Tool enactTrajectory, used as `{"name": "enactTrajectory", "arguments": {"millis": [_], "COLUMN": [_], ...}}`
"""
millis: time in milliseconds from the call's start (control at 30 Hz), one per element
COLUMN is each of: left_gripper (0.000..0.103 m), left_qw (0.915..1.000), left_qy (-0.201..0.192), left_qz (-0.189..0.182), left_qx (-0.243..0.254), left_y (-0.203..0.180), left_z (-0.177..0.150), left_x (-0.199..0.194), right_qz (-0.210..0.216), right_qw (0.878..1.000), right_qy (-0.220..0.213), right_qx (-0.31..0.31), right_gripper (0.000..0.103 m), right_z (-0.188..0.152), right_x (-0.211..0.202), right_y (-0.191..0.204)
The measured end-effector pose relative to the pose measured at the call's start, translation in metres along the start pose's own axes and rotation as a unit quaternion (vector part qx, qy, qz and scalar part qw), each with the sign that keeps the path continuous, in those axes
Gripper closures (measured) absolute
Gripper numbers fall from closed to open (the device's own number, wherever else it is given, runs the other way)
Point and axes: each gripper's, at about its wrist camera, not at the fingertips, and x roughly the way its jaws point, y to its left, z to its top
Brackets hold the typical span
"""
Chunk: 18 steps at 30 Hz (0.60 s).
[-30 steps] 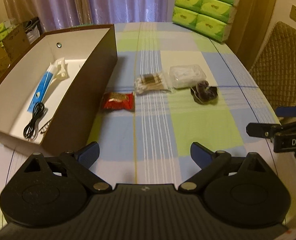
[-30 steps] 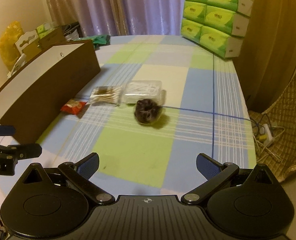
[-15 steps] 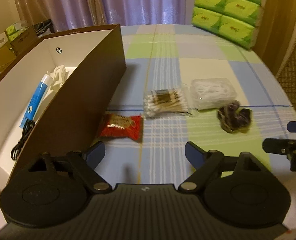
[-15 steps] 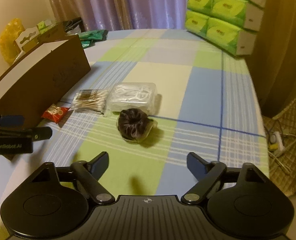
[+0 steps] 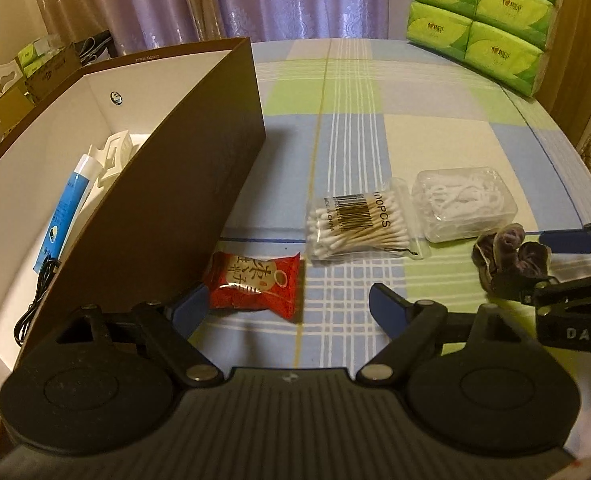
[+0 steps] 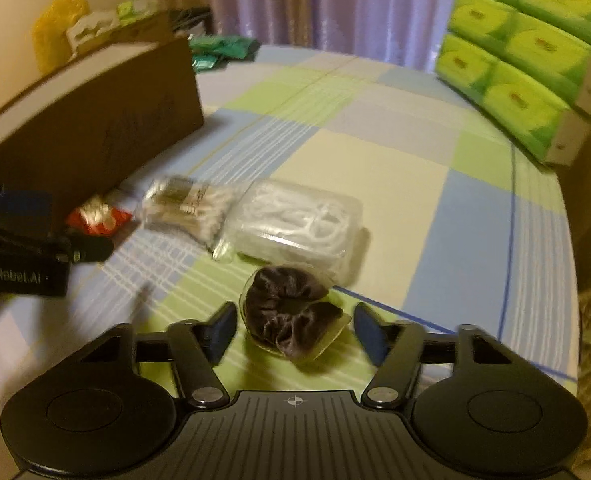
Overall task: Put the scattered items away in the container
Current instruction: 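Grasp the brown scrunchie with the right tool while the left tool grasps the red packet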
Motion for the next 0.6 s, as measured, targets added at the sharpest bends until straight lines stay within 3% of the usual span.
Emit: {"name": "enactTrajectory", "arguments": {"millis": [167,600], "left_gripper": [0.019,0.022], "left_qw": [0.9999,0.9996], "left_qy": [0.004,0.020], "left_qz": [0.010,0.016], "left_qx": [-0.001,0.016], "left_y": [0.002,-0.007], "left_z": [0.001,0.001], "left_x": [0.008,0.042], "right_qz": [0.011,-0.023], "right_qw": [1.000,0.997], "right_qy": [0.014,0.026], "right_qx": [0.017,0.068], "right_gripper": [0.066,0.066], "right_z": [-0.005,-0.017], "right_x": [0.004,-0.012], "right_y": [-0.010,-0.041]}}
